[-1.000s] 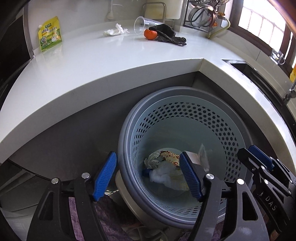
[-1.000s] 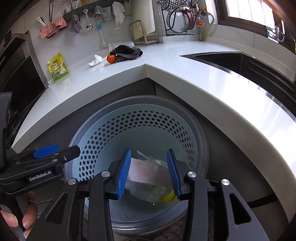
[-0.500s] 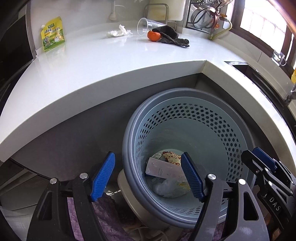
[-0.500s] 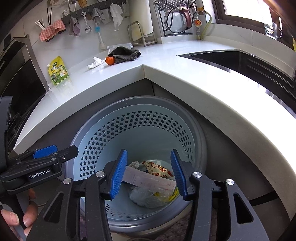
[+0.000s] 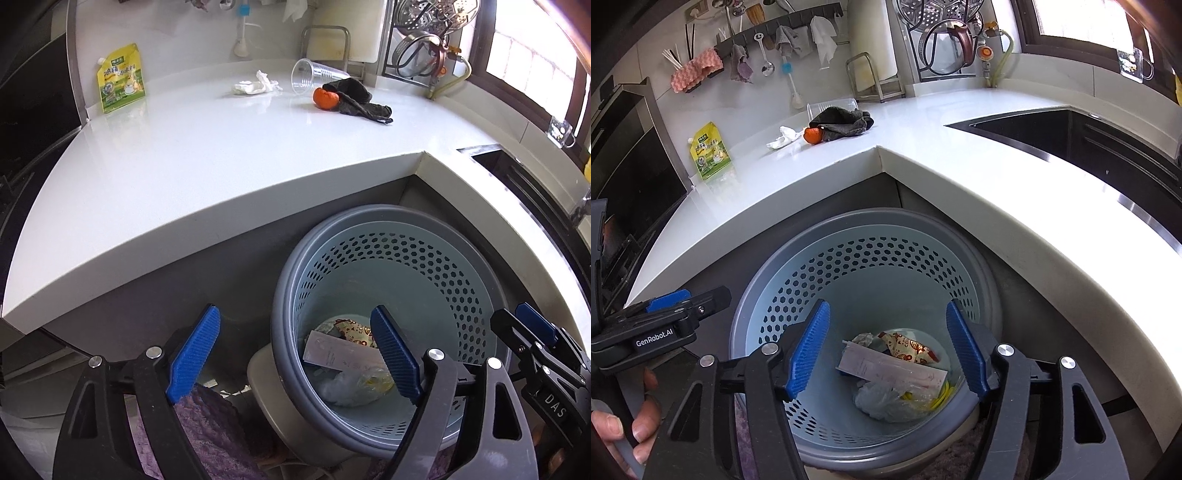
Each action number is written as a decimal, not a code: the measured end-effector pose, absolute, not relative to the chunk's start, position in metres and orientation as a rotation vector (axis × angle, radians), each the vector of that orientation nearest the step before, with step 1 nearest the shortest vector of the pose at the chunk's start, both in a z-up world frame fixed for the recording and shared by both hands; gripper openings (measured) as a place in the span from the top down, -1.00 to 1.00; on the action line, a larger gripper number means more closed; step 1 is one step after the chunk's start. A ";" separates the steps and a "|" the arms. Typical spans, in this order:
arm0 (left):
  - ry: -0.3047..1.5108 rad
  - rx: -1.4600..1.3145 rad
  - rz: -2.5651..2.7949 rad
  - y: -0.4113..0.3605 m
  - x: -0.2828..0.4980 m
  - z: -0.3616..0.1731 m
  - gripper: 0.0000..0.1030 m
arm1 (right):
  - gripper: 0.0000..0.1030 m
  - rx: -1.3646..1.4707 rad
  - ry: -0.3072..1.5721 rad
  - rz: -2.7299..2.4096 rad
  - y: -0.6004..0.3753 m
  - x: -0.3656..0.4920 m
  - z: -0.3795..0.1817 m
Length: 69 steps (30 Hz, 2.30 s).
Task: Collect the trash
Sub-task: 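Move both tools back up toward the grey cloth on the counter, then grasp the grey cloth with the right tool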
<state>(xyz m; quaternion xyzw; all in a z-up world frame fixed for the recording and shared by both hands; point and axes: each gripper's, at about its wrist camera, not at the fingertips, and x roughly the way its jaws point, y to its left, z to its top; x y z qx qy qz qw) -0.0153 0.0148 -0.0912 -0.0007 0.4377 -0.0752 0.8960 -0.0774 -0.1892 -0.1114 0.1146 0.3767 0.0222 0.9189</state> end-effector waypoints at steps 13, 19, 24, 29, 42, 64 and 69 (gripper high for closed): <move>0.796 -0.031 -0.111 0.033 0.014 -0.046 -0.82 | -0.51 0.177 0.663 0.056 -0.192 -0.037 -0.068; 0.738 -0.035 -0.062 0.042 0.040 -0.027 -0.87 | -0.51 0.174 0.649 0.083 -0.197 0.001 -0.057; 0.715 -0.035 -0.041 0.045 0.068 -0.019 -0.87 | -0.56 0.137 0.610 0.094 -0.196 0.035 -0.038; 0.705 -0.047 -0.038 0.045 0.099 -0.013 -0.87 | -0.57 0.127 0.606 0.129 -0.192 0.079 -0.024; 0.727 -0.066 -0.014 0.049 0.160 -0.025 -0.87 | -0.57 0.109 0.686 0.231 -0.151 0.202 -0.026; 0.770 -0.087 -0.018 0.052 0.197 -0.033 -0.87 | 0.56 0.127 0.835 0.231 -0.139 0.275 -0.058; 0.764 -0.077 -0.038 0.041 0.199 -0.031 -0.87 | 0.87 0.162 0.796 0.255 -0.146 0.268 -0.048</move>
